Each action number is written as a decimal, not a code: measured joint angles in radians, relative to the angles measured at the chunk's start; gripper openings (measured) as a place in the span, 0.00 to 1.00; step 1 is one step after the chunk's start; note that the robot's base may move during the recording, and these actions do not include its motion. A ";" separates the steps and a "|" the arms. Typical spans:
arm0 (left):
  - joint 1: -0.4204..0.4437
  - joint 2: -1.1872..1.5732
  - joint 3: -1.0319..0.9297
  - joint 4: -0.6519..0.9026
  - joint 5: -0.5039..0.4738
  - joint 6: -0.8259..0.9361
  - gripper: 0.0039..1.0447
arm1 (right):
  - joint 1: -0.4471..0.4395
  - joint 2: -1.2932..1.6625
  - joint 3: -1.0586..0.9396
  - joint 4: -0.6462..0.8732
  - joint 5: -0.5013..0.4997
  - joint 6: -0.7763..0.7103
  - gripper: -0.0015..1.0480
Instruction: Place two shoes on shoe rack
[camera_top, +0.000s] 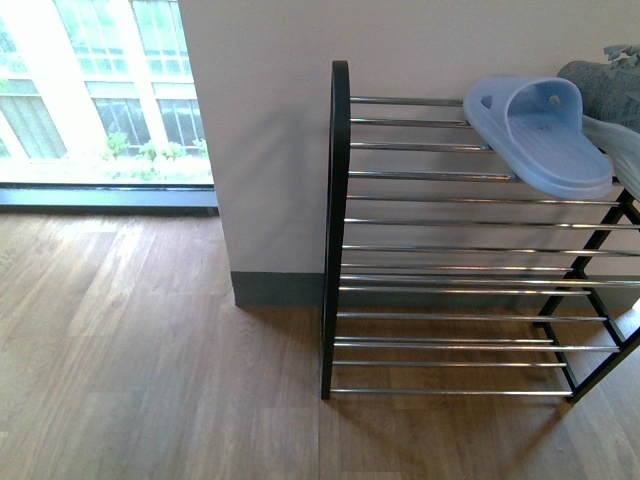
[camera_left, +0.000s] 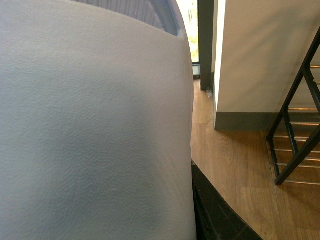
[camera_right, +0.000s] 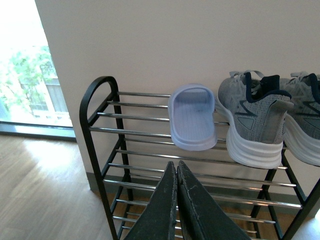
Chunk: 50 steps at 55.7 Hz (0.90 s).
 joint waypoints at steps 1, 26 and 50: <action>0.000 0.000 0.000 0.000 0.000 0.000 0.01 | 0.000 -0.004 0.000 -0.003 0.000 0.000 0.01; 0.000 0.000 0.000 0.000 0.000 0.000 0.01 | 0.000 -0.136 0.000 -0.138 0.000 0.000 0.01; 0.000 0.000 0.000 0.000 0.000 0.000 0.01 | 0.000 -0.315 0.000 -0.322 0.001 0.000 0.01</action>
